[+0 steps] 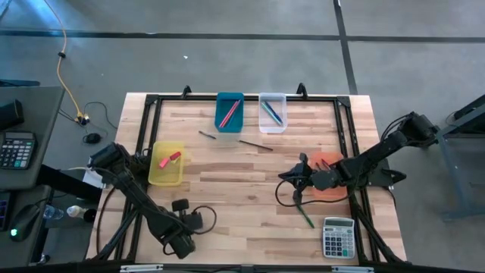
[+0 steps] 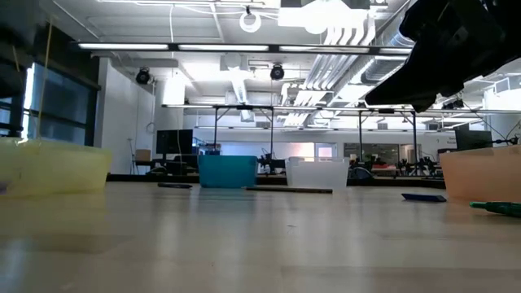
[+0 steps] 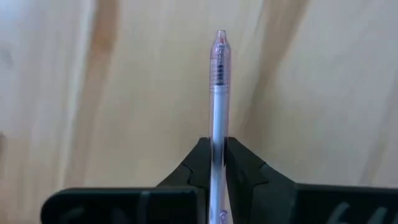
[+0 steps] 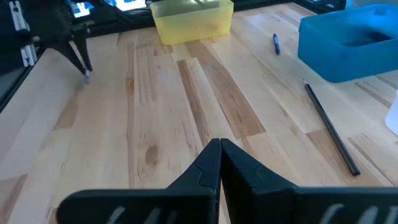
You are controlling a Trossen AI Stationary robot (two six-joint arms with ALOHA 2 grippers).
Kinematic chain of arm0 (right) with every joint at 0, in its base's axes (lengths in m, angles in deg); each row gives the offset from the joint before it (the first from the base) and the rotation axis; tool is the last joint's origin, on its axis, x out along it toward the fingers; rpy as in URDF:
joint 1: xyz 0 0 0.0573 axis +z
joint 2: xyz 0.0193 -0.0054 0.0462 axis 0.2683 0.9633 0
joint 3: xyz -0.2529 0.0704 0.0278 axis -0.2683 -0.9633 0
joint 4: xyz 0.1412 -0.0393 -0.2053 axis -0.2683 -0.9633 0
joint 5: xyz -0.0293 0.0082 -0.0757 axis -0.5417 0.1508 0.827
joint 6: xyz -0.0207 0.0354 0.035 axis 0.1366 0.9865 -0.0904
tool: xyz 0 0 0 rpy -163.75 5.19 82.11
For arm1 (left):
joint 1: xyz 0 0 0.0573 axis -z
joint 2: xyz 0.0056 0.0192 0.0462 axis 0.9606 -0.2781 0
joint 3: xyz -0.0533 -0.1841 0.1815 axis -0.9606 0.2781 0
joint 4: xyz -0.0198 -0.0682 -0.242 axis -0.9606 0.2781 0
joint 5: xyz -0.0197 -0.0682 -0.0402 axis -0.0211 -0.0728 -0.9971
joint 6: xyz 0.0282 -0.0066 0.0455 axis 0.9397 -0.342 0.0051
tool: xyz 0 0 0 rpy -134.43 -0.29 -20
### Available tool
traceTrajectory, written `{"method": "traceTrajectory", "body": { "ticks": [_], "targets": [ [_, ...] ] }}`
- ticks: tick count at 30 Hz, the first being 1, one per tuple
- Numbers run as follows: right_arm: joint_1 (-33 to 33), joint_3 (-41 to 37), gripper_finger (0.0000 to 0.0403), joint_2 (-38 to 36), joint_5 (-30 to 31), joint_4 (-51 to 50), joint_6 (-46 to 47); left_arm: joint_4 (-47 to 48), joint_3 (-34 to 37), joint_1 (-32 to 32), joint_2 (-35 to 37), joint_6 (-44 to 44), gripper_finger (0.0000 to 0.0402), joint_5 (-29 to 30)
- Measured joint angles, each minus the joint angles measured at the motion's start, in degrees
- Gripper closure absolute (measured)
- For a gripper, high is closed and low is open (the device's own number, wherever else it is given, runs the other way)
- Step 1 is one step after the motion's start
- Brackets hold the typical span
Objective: Sort crayons/erasers/pens/pencils in bins
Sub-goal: Put the purple ballpen into the bin
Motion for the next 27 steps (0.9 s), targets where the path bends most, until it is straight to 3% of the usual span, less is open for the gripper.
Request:
{"method": "traceTrajectory", "body": {
  "ticks": [7,13,20,23,27],
  "targets": [
    [0.0,0.0,0.0403,0.0,-0.1,0.0,0.6,-2.7,2.0,-0.3,4.8,3.2,0.0391,9.7],
    [0.0,0.0,0.0403,0.0,-0.9,0.8,-0.3,-12.3,4.2,-4.3,8.3,14.4,0.0392,15.1],
    [0.0,0.1,0.0403,1.7,-0.9,6.3,-6.4,-39.2,11.8,-13.4,11.8,35.1,0.0392,13.7],
    [-0.2,0.1,0.0403,3.9,-0.9,10.7,-8.2,-54.6,15.7,-18.3,12.0,43.5,0.0392,8.7],
    [-0.5,0.0,0.0403,7.3,-1.1,17.6,-10.8,-71.7,19.1,-25.1,12.0,48.3,0.0392,1.2]
  ]
}}
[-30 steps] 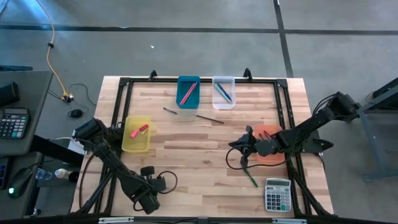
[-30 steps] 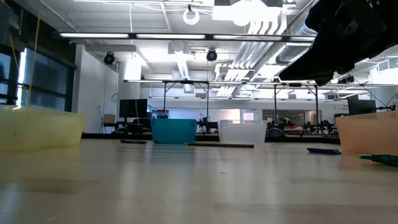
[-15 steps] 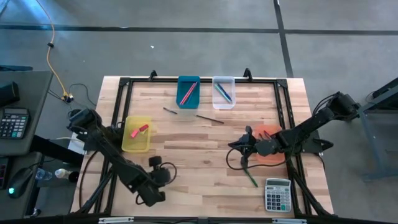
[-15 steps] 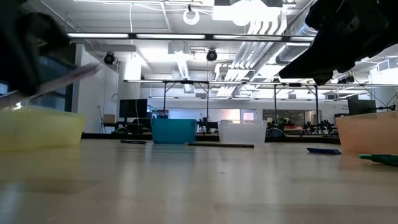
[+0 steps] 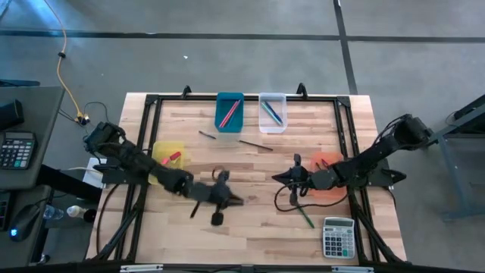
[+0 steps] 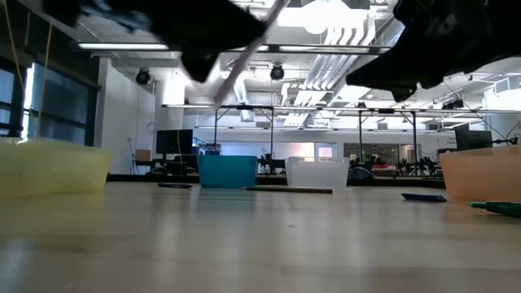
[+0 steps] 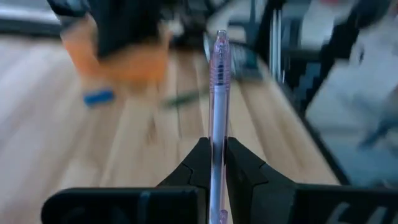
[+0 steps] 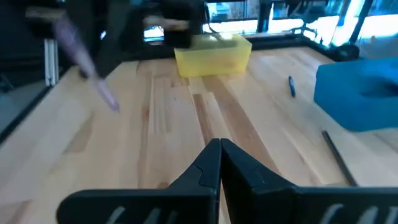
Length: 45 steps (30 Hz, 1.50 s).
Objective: Sort crayons/erasers/pens/pencils in bins
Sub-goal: Put the purple ballpen into the bin
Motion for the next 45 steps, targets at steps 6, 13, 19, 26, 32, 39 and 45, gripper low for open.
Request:
{"method": "traceTrajectory", "body": {
  "ticks": [6,13,19,26,32,39,45],
  "targets": [
    [0.1,0.4,0.0398,3.5,-0.1,14.3,-4.5,-13.6,0.5,-7.3,0.0,1.6,0.0392,-7.8],
    [0.5,5.0,0.0327,3.5,-1.5,17.6,-9.3,-18.6,0.5,-11.5,0.0,1.6,0.0392,-10.4],
    [0.4,10.1,0.0253,3.6,-2.1,16.8,-9.6,-20.0,0.5,-12.4,0.0,1.6,0.0392,-10.6],
    [-1.5,13.3,0.0218,3.6,-3.4,14.4,-9.3,-21.9,0.5,-12.4,0.0,1.6,0.0391,-11.0],
    [-2.9,14.3,0.0219,3.6,-5.7,14.1,-9.1,-22.2,-0.1,-12.5,-0.2,1.6,0.0391,-10.8],
    [-4.2,14.3,0.022,3.6,-5.8,14.0,-8.0,-22.0,-2.3,-12.5,-0.9,2.6,0.0391,-11.0],
    [-4.2,14.3,0.0248,3.6,-6.0,14.0,-8.0,-22.1,-2.5,-13.2,-0.9,2.5,0.0391,-11.4]
  ]
}}
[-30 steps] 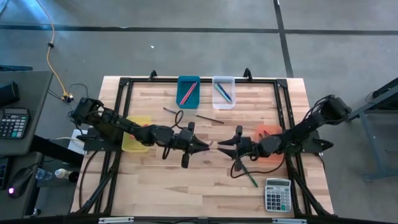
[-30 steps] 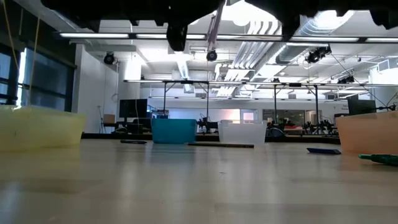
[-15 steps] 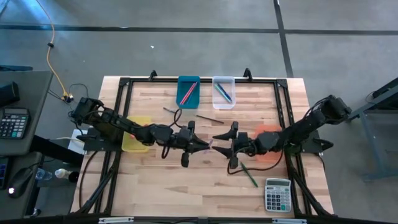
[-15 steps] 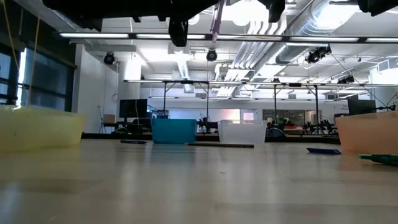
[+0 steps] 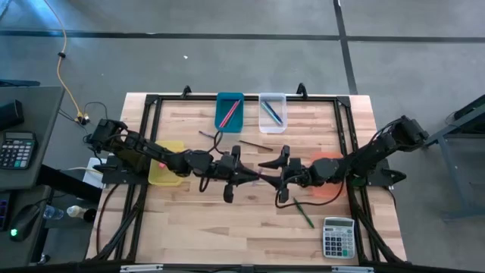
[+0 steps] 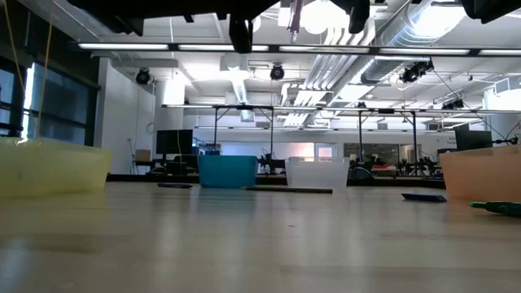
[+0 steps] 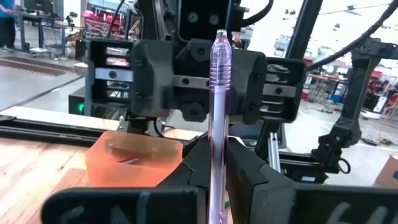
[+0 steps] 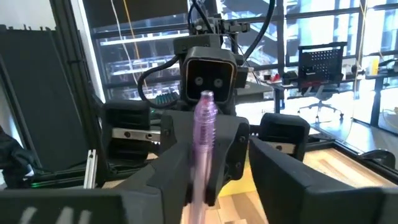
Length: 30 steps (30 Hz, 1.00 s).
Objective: Sort crayons/erasers/pens/pencils in bins
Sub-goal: Put the purple ballpen into the bin
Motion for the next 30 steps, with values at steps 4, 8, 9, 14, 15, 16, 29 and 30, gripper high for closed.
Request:
{"method": "traceTrajectory", "body": {
  "ticks": [4,8,9,14,15,16,29,30],
  "targets": [
    [0.0,0.0,0.0294,0.0,-0.9,0.0,-1.0,0.0,0.0,-0.6,0.0,-0.8,0.0391,-0.9],
    [0.0,0.0,0.0341,0.0,-2.0,-0.1,-1.5,0.0,0.0,-0.8,0.0,-0.9,0.0391,-1.1],
    [0.0,0.0,0.0351,0.0,-2.1,-0.2,-1.5,0.1,0.0,-0.9,0.0,-0.9,0.0391,-1.2],
    [-0.3,0.0,0.0384,0.0,-2.4,-0.4,-1.3,0.1,0.0,-0.9,0.0,-0.7,0.0391,-1.6],
    [-0.4,0.0,0.0385,0.0,-2.3,-0.4,-1.3,0.1,0.0,-0.9,0.0,-0.7,0.0391,-1.6],
    [-0.6,0.0,0.0385,0.0,-2.3,-0.4,-1.3,0.1,0.0,-0.9,0.0,-0.7,0.0391,-1.6],
    [-1.0,0.0,0.038,0.0,-1.1,-0.6,-2.9,1.7,0.0,-1.0,0.0,-0.1,0.0331,-1.3],
    [-1.0,0.0,0.038,0.0,-0.6,-0.4,-3.6,1.7,0.0,-1.2,0.0,0.0,0.0325,-1.7]
  ]
}}
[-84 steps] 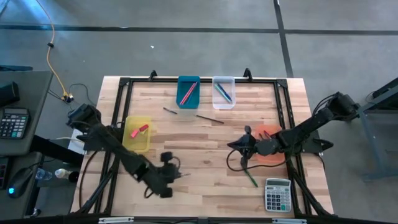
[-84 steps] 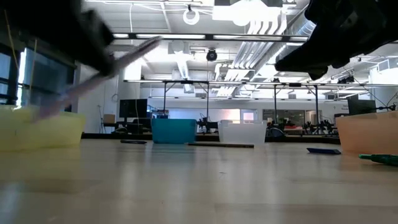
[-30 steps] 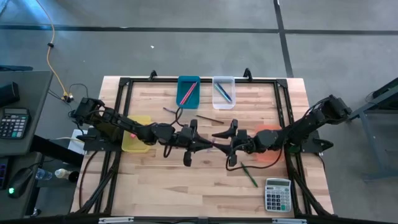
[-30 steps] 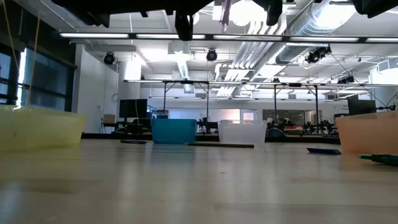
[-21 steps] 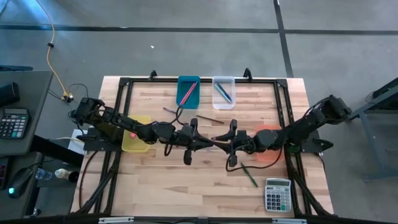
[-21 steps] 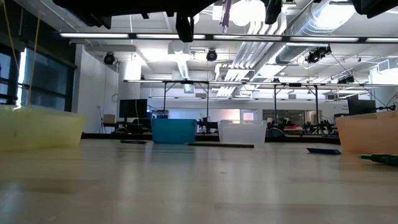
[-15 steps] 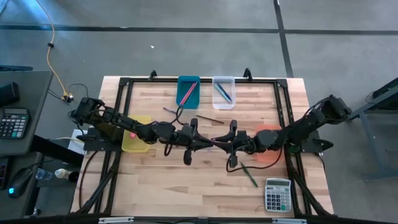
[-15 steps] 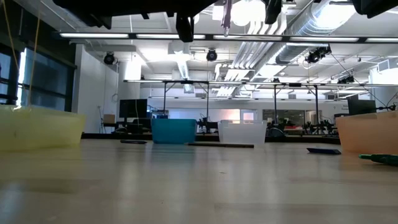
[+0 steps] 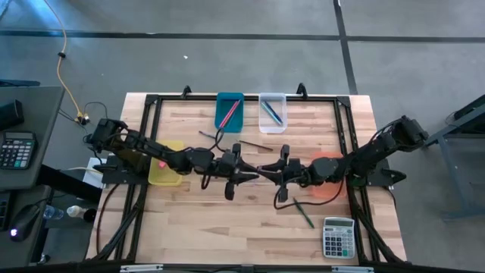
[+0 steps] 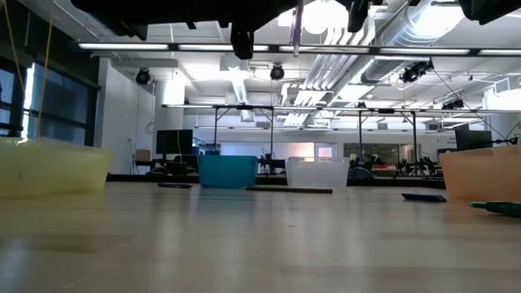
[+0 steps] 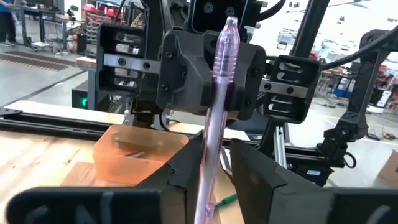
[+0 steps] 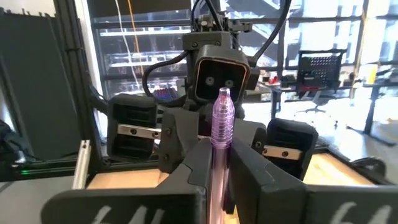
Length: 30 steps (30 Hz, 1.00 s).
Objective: Sort crayons/erasers/pens/pencils in bins
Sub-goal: Put the purple ballpen into the bin
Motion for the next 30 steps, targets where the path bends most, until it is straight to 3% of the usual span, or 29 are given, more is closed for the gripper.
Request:
{"method": "traceTrajectory", "body": {
  "ticks": [7,13,22,30],
  "targets": [
    [-0.1,3.6,0.038,0.0,3.8,-4.3,-3.9,1.0,0.6,-2.4,0.1,0.1,0.0283,-3.6],
    [-0.7,9.0,0.038,-0.1,7.7,-13.1,-5.5,2.3,4.2,-3.4,4.5,4.3,0.0257,-3.0],
    [-5.1,16.9,0.038,-0.1,11.2,-29.9,-5.5,2.7,14.7,-3.6,16.7,7.8,0.0256,2.7],
    [-14.8,21.7,0.038,-0.1,12.1,-47.2,-1.6,2.7,22.6,-3.6,25.7,12.7,0.0266,6.0]
  ]
}}
